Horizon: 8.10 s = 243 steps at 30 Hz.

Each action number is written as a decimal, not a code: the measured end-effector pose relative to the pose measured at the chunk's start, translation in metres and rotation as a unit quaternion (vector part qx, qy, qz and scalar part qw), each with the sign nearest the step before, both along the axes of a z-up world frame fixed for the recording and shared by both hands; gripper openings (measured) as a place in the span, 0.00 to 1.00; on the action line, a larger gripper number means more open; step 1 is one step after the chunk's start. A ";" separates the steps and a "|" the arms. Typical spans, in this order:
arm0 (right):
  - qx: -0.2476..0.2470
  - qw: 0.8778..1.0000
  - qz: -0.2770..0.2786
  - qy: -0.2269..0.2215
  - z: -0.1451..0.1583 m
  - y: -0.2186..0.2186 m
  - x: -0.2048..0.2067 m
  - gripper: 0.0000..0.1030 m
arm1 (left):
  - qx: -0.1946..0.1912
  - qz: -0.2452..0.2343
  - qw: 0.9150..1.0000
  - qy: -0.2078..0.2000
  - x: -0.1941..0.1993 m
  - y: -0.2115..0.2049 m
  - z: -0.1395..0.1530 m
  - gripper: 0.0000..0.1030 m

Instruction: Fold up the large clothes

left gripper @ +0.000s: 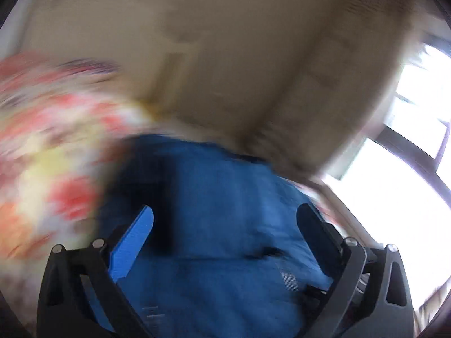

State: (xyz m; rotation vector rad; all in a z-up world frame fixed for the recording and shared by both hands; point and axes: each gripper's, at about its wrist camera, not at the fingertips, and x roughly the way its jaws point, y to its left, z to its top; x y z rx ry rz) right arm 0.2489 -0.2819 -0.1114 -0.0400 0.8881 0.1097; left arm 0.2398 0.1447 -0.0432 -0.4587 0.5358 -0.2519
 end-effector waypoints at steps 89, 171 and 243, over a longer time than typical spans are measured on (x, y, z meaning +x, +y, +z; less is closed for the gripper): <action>0.062 0.987 -0.093 -0.117 0.068 -0.049 0.102 0.38 | -0.062 -0.050 0.992 0.102 0.033 0.007 -0.070 0.81; 0.027 0.977 -0.153 -0.150 0.040 -0.064 0.080 0.65 | 0.292 -0.073 0.946 0.118 0.143 -0.127 -0.053 0.98; -0.048 0.997 0.019 -0.056 0.016 -0.015 -0.147 0.95 | 0.279 -0.050 0.952 0.114 -0.085 -0.057 -0.064 0.98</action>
